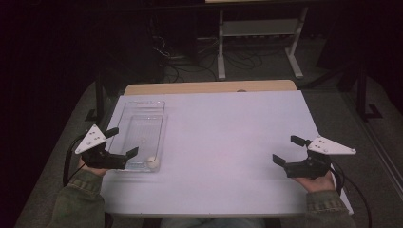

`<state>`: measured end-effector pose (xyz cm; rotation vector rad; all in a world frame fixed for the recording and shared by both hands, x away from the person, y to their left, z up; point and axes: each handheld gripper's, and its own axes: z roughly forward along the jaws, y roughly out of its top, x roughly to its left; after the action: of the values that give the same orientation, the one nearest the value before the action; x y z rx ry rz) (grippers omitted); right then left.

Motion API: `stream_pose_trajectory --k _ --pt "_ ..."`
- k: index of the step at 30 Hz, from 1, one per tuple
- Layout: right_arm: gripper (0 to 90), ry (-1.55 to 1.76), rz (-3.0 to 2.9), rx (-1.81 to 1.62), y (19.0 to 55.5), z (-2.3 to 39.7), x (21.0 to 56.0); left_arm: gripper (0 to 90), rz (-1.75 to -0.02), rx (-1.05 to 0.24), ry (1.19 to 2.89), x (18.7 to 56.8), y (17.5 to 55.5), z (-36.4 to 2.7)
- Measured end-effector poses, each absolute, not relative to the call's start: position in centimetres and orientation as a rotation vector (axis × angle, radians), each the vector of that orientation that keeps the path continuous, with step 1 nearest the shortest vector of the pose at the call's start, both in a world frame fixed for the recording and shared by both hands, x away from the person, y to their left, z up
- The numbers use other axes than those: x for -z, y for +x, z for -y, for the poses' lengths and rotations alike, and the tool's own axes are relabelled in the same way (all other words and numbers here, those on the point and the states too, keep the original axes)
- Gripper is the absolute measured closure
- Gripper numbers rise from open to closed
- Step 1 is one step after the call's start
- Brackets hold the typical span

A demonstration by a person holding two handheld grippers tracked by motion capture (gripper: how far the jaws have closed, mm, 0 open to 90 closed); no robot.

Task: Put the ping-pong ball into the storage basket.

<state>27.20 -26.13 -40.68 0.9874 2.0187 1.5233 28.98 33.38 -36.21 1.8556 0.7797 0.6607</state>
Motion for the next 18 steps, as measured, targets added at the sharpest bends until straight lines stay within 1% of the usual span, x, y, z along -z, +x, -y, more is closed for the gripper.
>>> stream_pose_trajectory --k 11,18 --pt "0.5 0.981 -2.003 -1.545 27.1 26.2 40.7 0.0 -0.835 -0.678 1.716 37.4 27.7 -34.5" --pt "0.5 0.977 -1.989 -1.565 27.0 26.3 40.7 0.0 -0.851 -0.709 1.686 38.0 27.3 -34.9"
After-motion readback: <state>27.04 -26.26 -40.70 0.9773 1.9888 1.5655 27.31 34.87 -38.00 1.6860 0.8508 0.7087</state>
